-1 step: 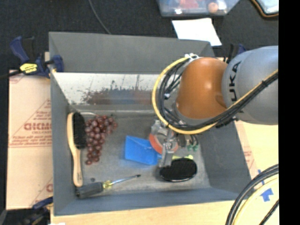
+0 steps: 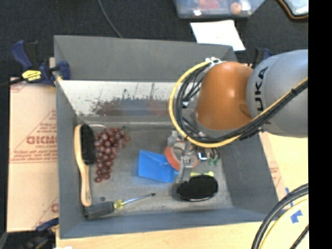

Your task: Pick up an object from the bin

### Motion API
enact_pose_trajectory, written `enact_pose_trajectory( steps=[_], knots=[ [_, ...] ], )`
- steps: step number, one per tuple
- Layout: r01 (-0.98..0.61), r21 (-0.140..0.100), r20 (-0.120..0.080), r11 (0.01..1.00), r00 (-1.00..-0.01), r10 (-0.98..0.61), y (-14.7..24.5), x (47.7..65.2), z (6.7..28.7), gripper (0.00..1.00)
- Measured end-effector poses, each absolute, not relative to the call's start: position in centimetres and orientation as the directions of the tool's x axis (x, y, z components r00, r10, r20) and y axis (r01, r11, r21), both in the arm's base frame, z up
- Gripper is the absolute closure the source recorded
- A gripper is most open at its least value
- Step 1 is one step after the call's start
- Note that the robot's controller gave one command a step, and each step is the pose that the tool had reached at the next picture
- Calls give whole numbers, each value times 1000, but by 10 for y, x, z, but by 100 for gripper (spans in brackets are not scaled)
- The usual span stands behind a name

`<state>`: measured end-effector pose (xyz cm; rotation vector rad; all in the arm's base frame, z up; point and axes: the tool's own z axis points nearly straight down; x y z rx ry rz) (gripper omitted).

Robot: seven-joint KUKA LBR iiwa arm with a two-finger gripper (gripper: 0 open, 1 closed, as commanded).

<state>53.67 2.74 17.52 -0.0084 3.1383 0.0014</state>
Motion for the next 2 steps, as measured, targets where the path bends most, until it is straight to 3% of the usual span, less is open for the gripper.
enact_pose_trajectory(
  steps=[1, 2],
  knots=[
    [223, 2, -1, 975, -975, 223, 58, 535, 70, 0],
    [60, 1, -8, 998, -998, 60, 52, 540, 71, 0]
  ],
)
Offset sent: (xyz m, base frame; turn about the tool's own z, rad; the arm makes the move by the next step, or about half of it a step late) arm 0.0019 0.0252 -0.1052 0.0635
